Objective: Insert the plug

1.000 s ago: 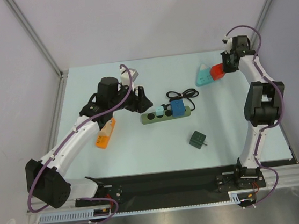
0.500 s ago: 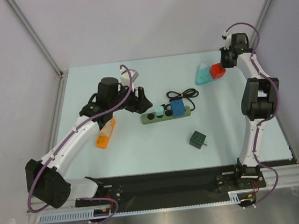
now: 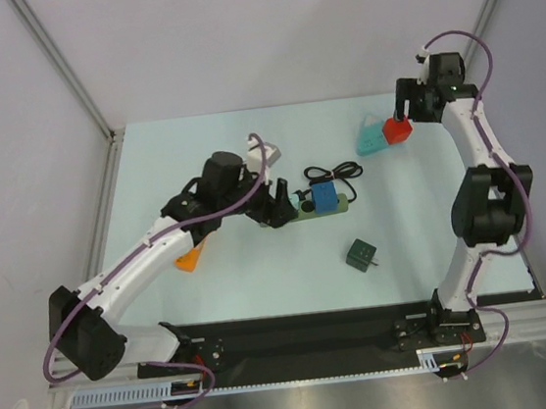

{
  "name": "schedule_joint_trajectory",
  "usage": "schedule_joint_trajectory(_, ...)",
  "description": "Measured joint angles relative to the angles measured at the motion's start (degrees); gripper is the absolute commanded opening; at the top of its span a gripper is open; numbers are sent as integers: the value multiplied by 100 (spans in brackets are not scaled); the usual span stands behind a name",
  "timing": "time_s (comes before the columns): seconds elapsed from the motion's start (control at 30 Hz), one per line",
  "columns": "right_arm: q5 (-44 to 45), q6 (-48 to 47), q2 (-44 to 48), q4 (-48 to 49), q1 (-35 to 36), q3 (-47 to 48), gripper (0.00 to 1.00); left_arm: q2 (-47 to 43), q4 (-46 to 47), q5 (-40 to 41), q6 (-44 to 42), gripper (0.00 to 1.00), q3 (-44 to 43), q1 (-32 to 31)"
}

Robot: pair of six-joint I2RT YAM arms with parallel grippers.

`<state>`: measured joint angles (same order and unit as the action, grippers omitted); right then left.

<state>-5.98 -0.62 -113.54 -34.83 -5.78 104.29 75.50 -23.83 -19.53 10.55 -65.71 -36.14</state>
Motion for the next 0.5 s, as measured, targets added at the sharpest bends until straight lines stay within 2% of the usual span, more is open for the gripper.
schedule_joint_trajectory(0.03,50,81,400,-24,68,-245,99,15,0,46,11,80,0,-210)
schedule_joint_trajectory(0.27,107,1027,2942,-44,769,-1506,100,516,234,382,157,84,-98,-1574)
schedule_joint_trajectory(0.5,-393,1849,4400,-92,111,-2398,100,1971,409,1001,295,84,-708,-2468)
